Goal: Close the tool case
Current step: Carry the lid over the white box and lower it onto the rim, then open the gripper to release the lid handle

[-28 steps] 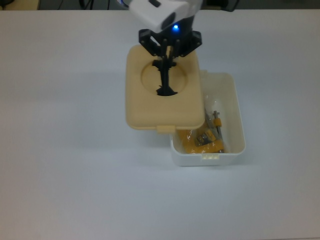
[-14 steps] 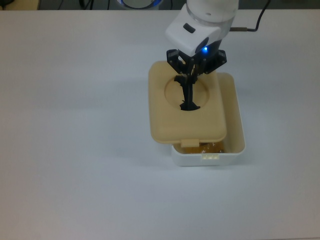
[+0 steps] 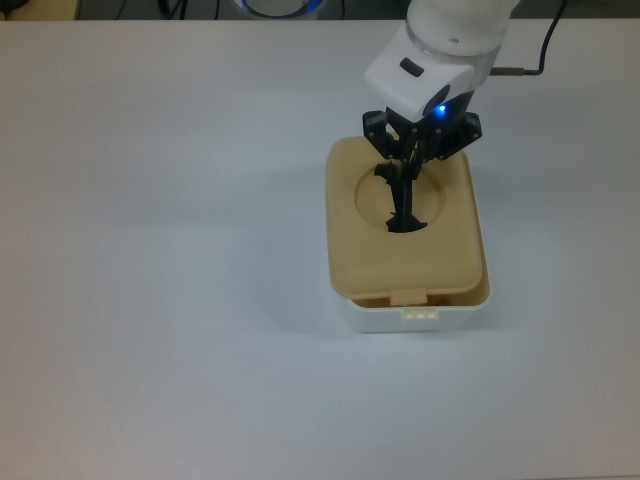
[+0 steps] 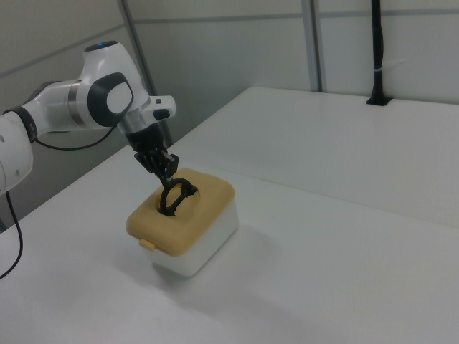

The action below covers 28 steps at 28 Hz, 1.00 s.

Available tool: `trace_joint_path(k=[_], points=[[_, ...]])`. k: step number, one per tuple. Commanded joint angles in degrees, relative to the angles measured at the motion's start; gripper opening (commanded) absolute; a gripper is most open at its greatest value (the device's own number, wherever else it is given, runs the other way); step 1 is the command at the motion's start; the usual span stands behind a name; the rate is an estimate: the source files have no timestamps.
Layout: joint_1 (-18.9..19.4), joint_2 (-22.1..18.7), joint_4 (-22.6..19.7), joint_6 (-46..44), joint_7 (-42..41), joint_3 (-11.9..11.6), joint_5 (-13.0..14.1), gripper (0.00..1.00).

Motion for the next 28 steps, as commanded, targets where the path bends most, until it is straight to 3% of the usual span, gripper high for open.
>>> trace_joint_path(k=[1, 18, 27, 28], points=[[1.1, 0.1, 0.7, 1.4, 1.6, -0.3, 0.0, 0.0], [1.4, 0.7, 1.3, 1.6, 1.7, -0.3, 0.0, 0.0], [1.4, 1.6, 1.3, 4.5, 3.6, -0.3, 0.0, 0.04], [1.4, 1.9, 1.3, 4.6, 3.7, -0.3, 0.0, 0.1]])
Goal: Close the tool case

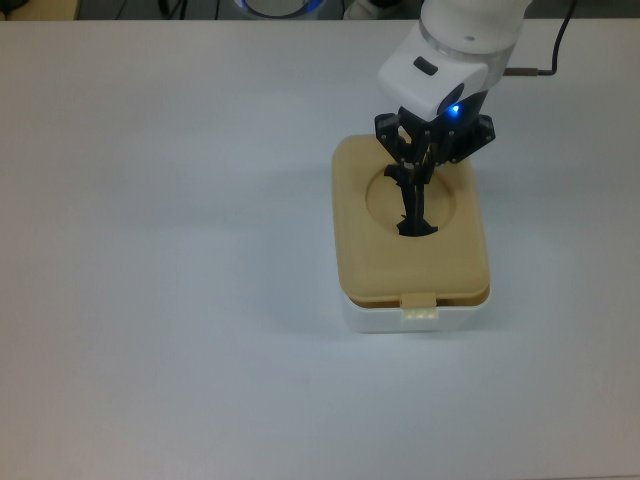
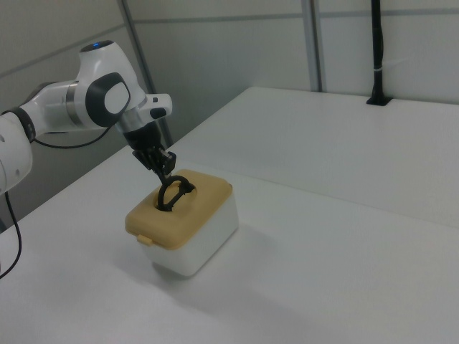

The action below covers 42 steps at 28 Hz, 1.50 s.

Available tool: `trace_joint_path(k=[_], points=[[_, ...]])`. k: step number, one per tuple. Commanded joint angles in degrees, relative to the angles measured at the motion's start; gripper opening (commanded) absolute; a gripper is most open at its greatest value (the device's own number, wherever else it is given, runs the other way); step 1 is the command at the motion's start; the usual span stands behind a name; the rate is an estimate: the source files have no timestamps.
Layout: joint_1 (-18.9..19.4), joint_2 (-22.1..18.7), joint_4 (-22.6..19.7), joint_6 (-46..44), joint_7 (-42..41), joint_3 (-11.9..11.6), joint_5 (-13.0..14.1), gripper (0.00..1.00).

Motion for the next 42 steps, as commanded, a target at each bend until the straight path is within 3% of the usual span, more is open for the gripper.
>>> trace_joint_path(k=[1, 5, 6, 21, 31, 42], points=[[0.6, 1.3, 0.7, 2.6, 2.2, -0.3, 0.0, 0.2], [0.6, 1.3, 0.7, 2.7, 2.7, -0.3, 0.0, 0.92], [0.6, 1.3, 0.7, 2.7, 2.9, -0.3, 0.0, 1.0], [0.6, 0.3, 0.7, 1.2, 2.9, -0.3, 0.4, 1.0], [0.5, -3.3, 0.6, -5.2, 2.7, -0.3, 0.7, 1.0], [0.4, -3.6, 0.5, -5.3, 2.7, -0.5, 0.7, 1.0]])
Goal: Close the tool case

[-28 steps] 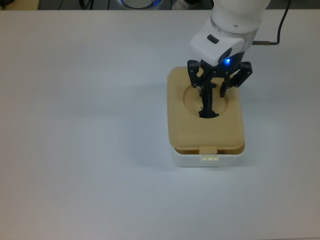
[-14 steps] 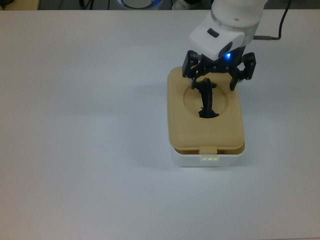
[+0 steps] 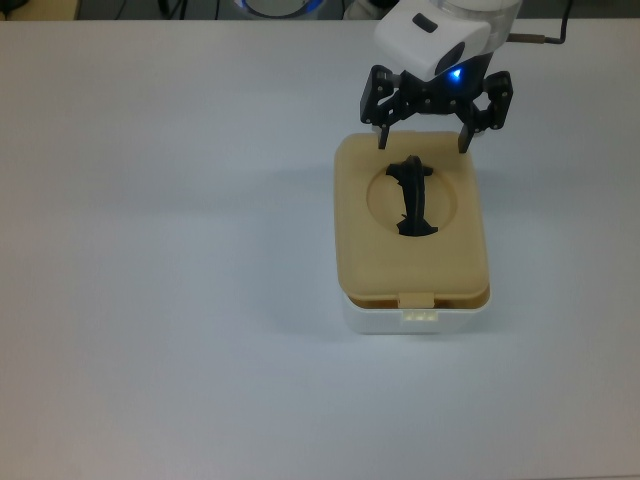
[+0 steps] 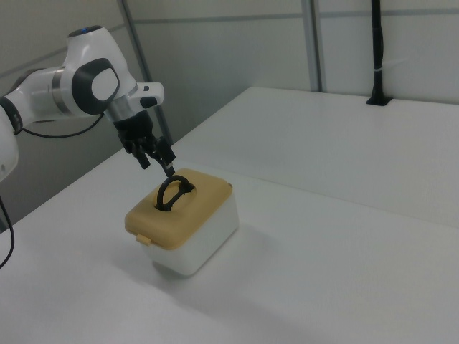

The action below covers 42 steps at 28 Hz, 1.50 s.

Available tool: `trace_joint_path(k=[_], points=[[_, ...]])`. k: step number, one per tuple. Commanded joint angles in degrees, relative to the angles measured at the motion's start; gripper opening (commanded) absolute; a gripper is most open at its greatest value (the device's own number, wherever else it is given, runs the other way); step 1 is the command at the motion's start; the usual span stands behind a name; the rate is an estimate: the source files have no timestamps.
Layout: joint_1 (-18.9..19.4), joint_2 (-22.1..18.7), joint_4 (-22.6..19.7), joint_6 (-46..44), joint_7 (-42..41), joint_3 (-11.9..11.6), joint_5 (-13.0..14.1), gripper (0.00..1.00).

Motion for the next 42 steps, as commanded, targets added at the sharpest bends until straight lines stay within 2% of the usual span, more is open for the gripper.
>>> trace_joint_path(k=[1, 11, 16, 23, 32, 42], points=[[0.4, -1.0, -0.5, -1.3, 0.7, -0.5, 0.7, 1.0], [0.4, -1.1, -0.5, -2.4, 0.9, -0.5, 0.6, 1.0], [-0.3, -3.6, -0.9, -2.7, 1.3, -1.6, 0.7, 1.0], [-3.1, -6.0, -0.9, -7.3, 2.7, -4.6, 0.6, 1.0], [-10.4, -9.8, -0.9, -13.7, -3.6, -5.2, 0.9, 1.0], [-16.7, -10.9, -0.9, -14.7, -8.4, -5.3, 1.0, 1.0]])
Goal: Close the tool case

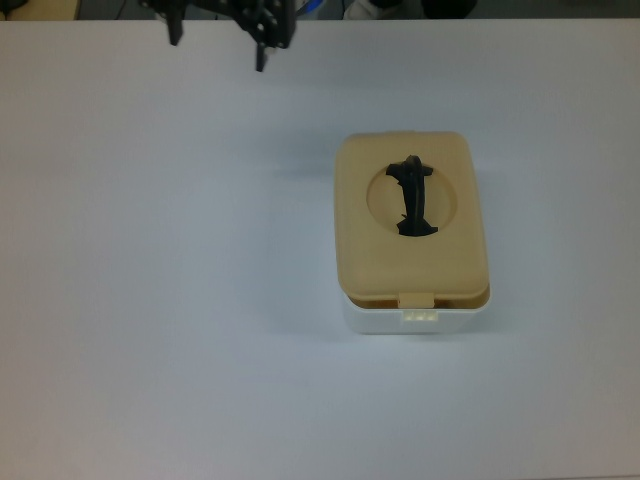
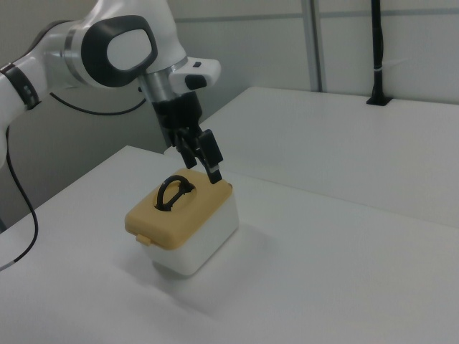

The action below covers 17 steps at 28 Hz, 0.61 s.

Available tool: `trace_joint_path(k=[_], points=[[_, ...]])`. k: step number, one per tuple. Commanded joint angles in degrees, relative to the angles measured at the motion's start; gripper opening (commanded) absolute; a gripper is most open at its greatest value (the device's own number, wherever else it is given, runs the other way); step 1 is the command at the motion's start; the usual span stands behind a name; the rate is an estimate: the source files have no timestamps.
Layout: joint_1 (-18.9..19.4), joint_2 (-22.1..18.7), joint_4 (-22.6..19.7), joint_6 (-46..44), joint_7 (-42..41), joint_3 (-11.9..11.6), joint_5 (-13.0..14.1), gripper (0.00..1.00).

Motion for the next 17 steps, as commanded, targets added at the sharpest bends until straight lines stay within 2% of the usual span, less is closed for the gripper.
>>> trace_joint_path(k=[1, 11, 17], points=[[-2.2, -1.0, -1.0, -0.7, -2.8, -0.3, 1.0, 1.0], [-5.1, 0.0, -1.0, 0.1, -5.0, -0.2, 1.1, 1.0], [-5.5, 0.7, -1.0, 1.2, -5.5, -0.2, 0.9, 1.0]])
